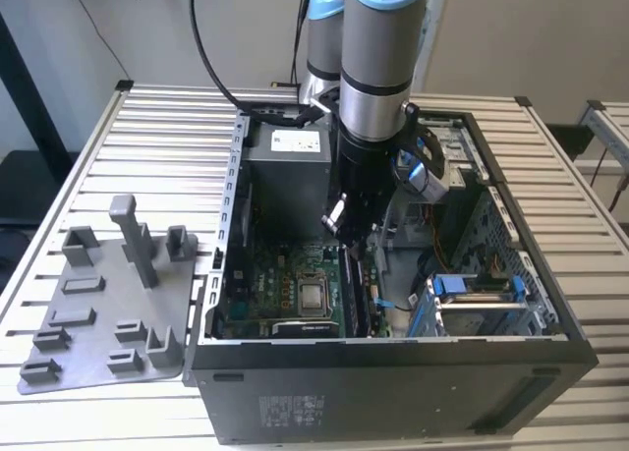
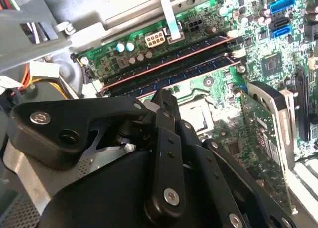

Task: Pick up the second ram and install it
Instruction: 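Press down the second ram until it locks into place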

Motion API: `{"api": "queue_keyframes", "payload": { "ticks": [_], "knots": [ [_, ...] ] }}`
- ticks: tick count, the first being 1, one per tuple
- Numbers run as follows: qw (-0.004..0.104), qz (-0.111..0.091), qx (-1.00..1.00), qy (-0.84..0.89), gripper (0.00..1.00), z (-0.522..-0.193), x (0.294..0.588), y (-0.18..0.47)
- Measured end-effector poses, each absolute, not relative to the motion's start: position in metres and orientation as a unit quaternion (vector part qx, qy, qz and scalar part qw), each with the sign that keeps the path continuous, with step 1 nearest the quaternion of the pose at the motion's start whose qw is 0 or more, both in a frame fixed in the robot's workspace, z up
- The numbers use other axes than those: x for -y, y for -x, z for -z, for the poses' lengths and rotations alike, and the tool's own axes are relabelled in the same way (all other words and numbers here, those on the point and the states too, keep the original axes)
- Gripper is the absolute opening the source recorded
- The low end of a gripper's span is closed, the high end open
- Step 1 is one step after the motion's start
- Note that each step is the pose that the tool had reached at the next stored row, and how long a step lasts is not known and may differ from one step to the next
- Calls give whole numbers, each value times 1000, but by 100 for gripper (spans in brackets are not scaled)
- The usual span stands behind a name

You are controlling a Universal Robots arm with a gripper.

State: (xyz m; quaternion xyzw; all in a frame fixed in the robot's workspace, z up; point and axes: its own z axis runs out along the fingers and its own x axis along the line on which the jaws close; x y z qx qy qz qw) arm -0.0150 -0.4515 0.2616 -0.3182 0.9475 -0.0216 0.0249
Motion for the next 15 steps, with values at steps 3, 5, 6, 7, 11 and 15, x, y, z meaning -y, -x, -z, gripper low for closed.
{"api": "queue_keyframes", "payload": {
  "ticks": [3, 5, 6, 7, 11, 15],
  "knots": [
    [25, 21, -939, 342, 11, -261, 452, 15],
    [26, 20, -934, 356, 11, -260, 452, 15],
    [26, 20, -934, 357, 11, -260, 452, 15],
    [26, 20, -933, 357, 11, -260, 452, 15],
    [22, 13, -934, 357, 11, -260, 452, 15],
    [16, 1, -931, 364, 11, -260, 452, 14]
  ]
}}
